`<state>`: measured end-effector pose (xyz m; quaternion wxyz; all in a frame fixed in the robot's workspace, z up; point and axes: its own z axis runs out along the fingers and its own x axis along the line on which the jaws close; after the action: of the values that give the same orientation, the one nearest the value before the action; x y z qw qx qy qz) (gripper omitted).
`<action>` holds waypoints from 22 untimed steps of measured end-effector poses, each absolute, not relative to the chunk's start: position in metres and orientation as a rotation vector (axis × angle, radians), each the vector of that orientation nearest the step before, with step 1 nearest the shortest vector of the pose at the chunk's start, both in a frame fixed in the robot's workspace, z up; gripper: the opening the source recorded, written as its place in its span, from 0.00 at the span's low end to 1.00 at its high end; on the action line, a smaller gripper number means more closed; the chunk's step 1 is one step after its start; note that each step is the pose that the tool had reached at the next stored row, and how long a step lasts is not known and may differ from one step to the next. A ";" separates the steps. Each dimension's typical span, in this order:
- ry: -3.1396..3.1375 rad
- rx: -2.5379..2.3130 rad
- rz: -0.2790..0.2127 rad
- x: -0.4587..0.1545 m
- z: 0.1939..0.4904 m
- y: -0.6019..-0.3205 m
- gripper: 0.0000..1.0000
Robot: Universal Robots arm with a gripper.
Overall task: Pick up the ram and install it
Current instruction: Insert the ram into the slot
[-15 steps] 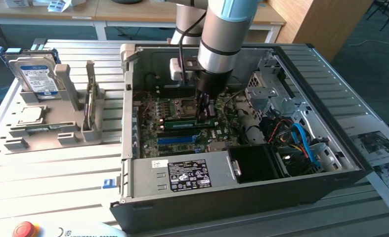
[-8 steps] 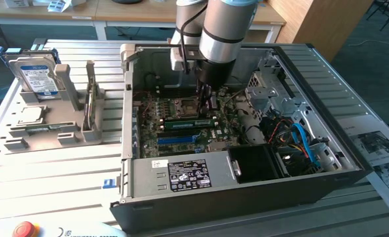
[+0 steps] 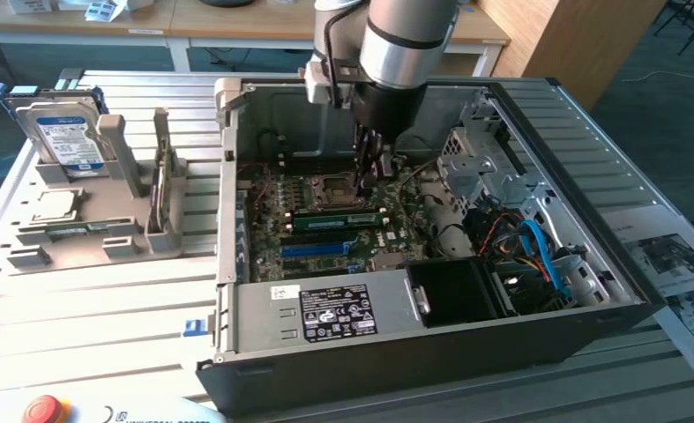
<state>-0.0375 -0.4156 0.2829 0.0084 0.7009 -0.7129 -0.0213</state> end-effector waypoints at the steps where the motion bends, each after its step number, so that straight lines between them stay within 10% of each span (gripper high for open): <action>1: -2.228 2.190 -0.066 -0.037 0.286 -0.416 0.25; 22: -2.228 2.190 -0.066 -0.037 0.337 -0.416 0.25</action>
<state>-0.0373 -0.4156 0.3372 0.0083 0.7009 -0.7129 -0.0213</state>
